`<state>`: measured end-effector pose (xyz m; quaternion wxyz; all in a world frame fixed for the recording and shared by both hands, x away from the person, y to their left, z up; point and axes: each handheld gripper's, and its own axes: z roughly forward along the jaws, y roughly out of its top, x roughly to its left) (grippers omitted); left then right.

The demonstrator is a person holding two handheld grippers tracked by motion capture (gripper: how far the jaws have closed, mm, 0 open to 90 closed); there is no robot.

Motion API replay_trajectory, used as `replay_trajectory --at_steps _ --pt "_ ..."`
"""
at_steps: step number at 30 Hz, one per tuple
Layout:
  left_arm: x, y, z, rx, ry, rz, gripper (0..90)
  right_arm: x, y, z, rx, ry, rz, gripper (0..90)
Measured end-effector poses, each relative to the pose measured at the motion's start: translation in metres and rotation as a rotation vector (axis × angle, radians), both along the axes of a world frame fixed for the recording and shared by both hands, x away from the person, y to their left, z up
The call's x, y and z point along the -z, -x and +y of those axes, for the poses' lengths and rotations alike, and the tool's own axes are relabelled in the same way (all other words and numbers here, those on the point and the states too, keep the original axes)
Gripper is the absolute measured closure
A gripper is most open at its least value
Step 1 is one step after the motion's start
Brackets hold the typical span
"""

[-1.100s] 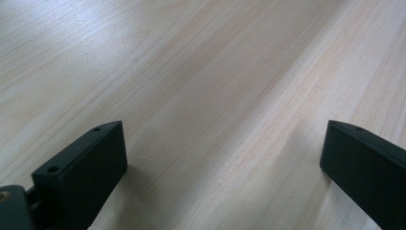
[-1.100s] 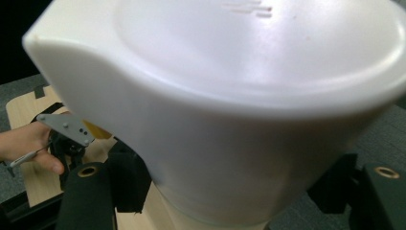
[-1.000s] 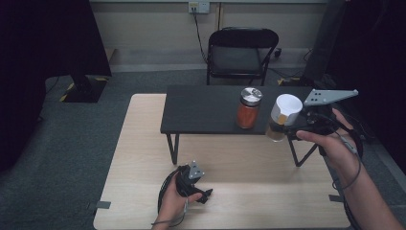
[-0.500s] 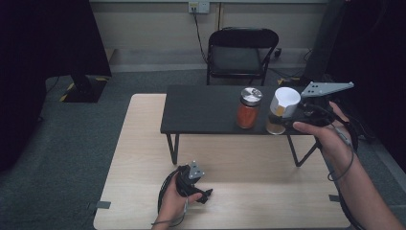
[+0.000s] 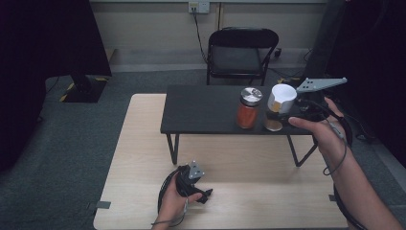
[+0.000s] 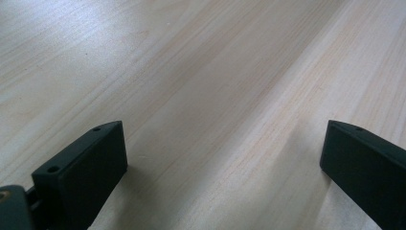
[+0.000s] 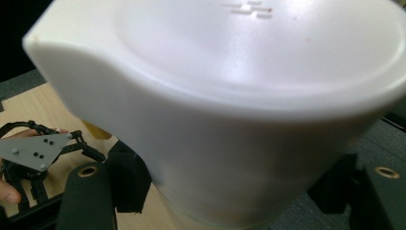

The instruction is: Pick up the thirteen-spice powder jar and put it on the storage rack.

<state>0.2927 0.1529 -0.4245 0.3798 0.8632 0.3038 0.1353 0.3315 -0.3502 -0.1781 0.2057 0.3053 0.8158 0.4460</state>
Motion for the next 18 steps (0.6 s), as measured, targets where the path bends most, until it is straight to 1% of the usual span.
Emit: replay_trajectory --at_steps 8,18 --pt "0.0000 0.0000 0.0000 0.000 0.000 0.000 1.6 0.0035 -0.0057 0.0022 0.011 0.000 0.013 30.6" --pt "0.0001 0.0000 0.0000 0.000 0.000 0.000 1.6 0.0069 -0.0091 0.0007 0.016 -0.017 0.012 30.6"
